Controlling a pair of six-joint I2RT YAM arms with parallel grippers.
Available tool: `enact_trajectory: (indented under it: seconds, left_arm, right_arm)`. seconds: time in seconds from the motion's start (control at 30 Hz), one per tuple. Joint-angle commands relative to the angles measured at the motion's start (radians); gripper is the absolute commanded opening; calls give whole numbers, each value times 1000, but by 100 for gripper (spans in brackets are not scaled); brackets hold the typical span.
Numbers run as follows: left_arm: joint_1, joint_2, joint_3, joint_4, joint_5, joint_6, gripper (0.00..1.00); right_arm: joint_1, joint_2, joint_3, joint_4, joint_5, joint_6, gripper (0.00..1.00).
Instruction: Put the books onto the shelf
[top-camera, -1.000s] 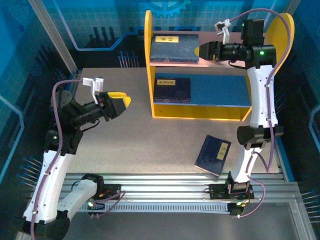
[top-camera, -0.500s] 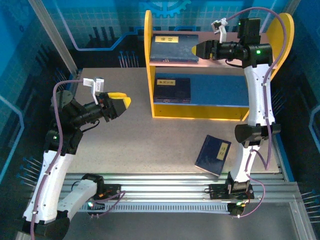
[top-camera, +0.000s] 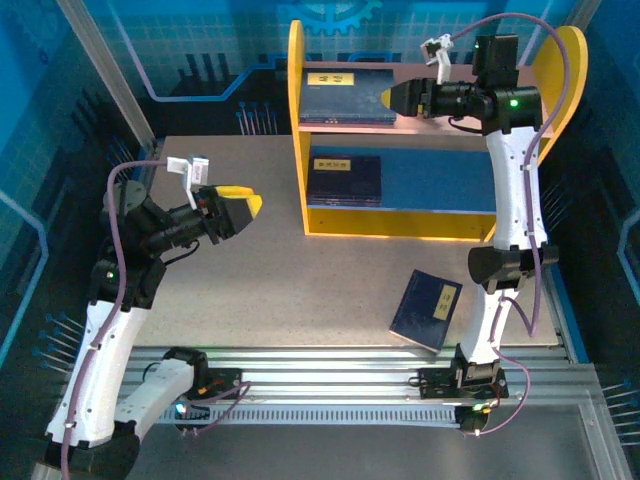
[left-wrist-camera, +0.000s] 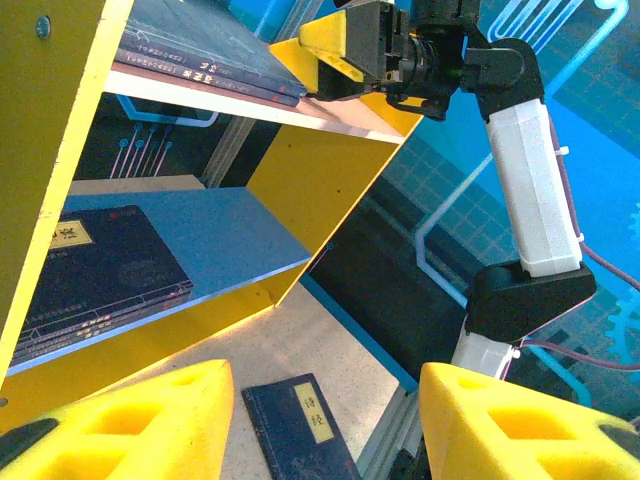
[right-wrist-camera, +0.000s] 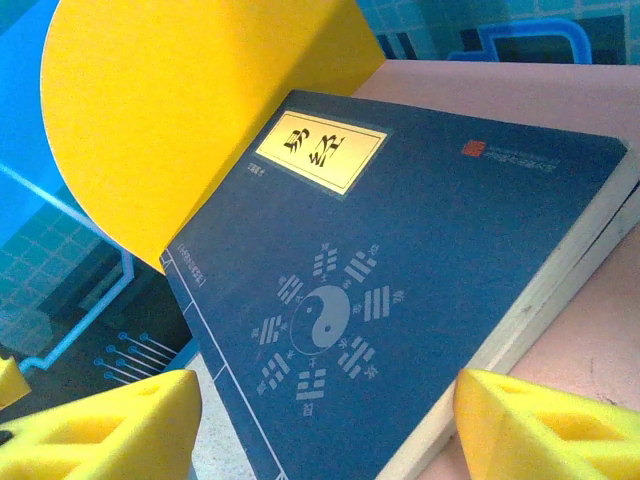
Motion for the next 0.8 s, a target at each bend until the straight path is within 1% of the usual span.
enact_trajectory:
  seconds: [0.0, 0.3, 0.4, 0.53, 0.77]
  left_arm:
    - [-2, -14, 28, -8, -11, 24, 53]
    - [-2, -13, 27, -9, -13, 29, 53]
    - [-2, -12, 25, -9, -11, 27, 53]
    - [-1, -15, 18, -3, -10, 26, 53]
    - [0, -16, 11, 1, -11, 25, 53]
  right_arm:
    - [25, 55, -2, -70, -10, 29, 69]
    - [47, 55, 0, -67, -24, 30, 69]
    - [47, 48, 0, -76, -10, 23, 69]
    - [28, 35, -16, -86, 16, 21, 69]
    - [-9, -4, -71, -79, 26, 17, 69]
